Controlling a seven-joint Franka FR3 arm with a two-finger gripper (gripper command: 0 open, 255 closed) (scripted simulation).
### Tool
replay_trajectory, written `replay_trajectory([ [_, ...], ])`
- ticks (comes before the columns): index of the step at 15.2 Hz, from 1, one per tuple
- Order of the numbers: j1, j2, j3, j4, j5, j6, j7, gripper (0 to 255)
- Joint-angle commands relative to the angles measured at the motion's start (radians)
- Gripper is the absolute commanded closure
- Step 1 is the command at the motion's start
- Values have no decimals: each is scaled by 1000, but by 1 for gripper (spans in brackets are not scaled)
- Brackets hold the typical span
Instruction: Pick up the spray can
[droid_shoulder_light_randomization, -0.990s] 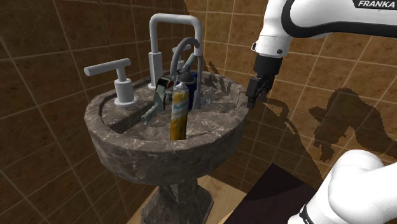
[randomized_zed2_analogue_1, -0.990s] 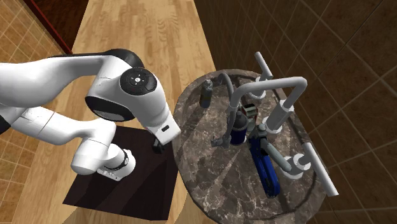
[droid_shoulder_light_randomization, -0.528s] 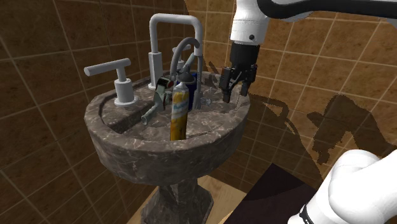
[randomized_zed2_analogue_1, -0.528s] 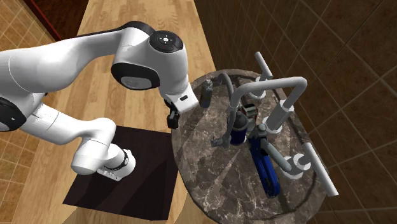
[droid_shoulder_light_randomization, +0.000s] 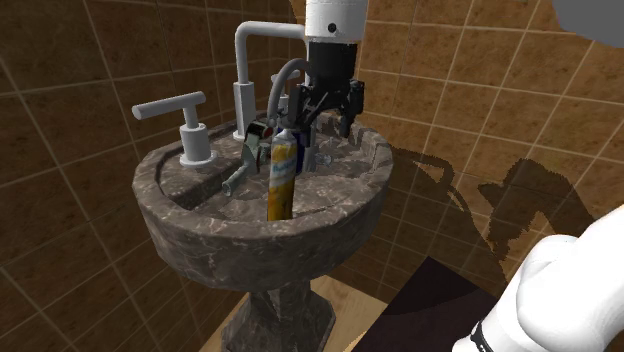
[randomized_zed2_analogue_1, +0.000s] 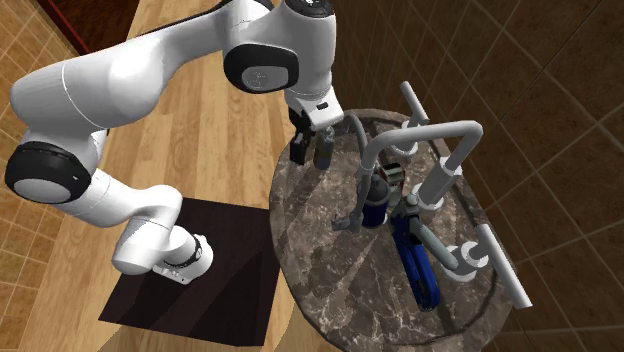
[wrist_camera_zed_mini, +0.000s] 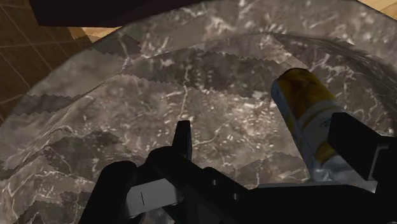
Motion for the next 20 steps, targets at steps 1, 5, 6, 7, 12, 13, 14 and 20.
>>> replay_trajectory([
  [1, 6, 89, 41, 112, -25, -29, 81, 0],
  [5, 51, 297, 117, 382, -114, -115, 246, 0],
  [6, 55, 304, 117, 392, -117, -119, 251, 0],
  [7, 54, 294, 114, 366, -113, -101, 248, 0],
  [12, 44, 251, 106, 245, -94, -20, 232, 0],
  [13, 42, 240, 104, 211, -89, 5, 228, 0],
  [14, 43, 240, 104, 211, -89, 5, 228, 0],
  [20, 42, 239, 103, 210, -89, 5, 227, 255],
])
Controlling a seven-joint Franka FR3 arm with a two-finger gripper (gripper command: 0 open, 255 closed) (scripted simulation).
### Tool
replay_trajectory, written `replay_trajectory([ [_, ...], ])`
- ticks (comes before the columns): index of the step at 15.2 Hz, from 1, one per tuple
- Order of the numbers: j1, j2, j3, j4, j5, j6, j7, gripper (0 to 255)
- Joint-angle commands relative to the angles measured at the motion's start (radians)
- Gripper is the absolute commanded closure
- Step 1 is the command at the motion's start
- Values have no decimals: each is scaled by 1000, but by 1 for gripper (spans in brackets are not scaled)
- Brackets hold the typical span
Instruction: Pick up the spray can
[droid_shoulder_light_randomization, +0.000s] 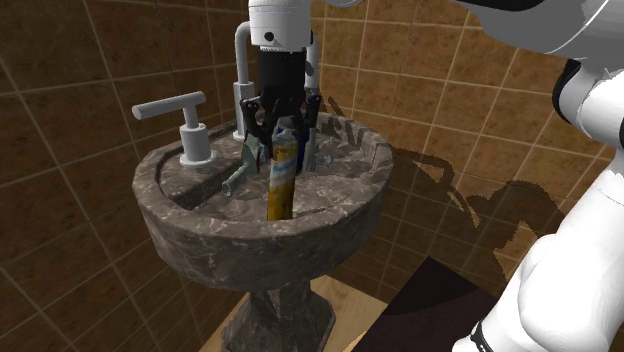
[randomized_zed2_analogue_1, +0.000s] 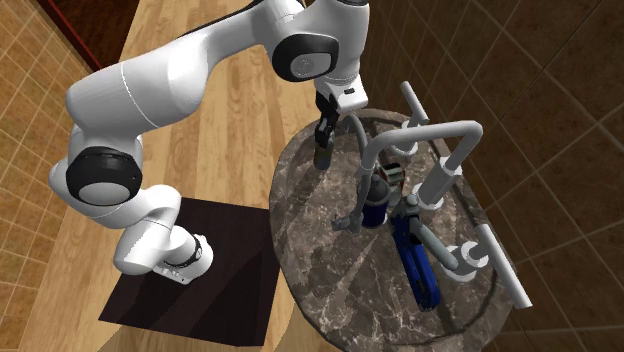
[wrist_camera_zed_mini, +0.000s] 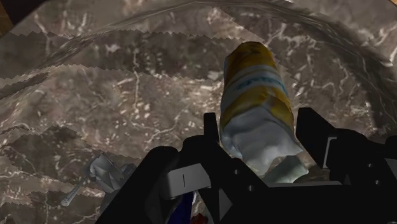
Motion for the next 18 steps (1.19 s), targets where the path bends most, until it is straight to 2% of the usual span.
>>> replay_trajectory([
  [1, 0, 0, 0, -1, 0, 0, 0, 255],
  [5, 1, 1, 1, 0, 0, 0, 1, 255],
  [18, 37, 134, 26, 346, -61, -226, 47, 255],
])
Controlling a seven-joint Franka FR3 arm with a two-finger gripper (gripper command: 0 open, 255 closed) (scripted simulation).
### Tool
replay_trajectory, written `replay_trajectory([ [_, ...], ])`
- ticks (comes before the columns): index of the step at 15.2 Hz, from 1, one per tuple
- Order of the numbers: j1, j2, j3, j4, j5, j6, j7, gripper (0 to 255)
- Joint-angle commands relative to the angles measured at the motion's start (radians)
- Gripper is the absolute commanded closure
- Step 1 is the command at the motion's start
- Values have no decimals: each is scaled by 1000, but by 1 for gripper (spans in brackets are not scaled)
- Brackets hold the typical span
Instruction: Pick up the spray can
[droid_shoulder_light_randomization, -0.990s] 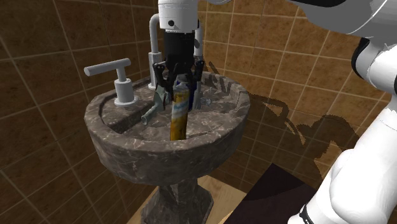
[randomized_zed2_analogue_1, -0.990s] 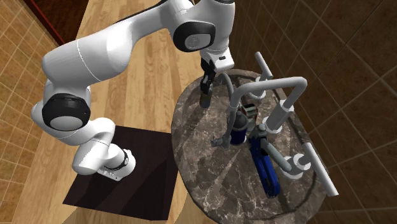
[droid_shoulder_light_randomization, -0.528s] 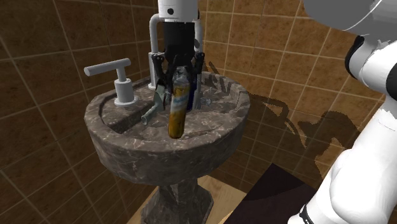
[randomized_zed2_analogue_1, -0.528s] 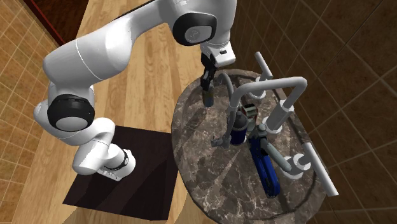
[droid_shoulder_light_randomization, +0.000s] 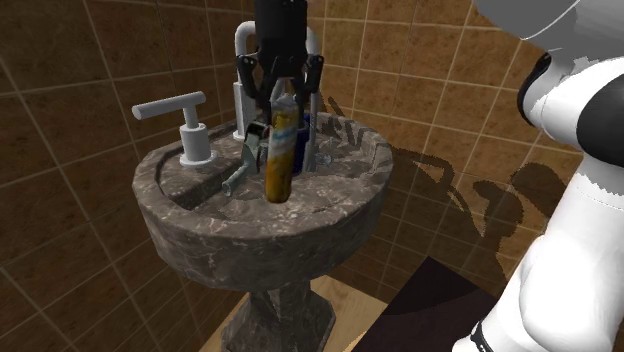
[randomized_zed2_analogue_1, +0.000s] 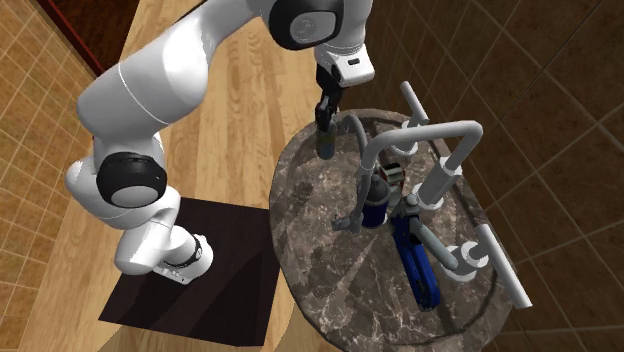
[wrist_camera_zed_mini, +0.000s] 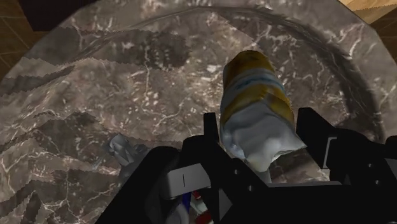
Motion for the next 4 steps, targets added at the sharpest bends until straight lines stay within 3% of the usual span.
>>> replay_trajectory([
  [1, 11, 30, 6, 67, -15, -40, 10, 255],
  [4, 20, 50, 9, 111, -25, -66, 16, 255],
])
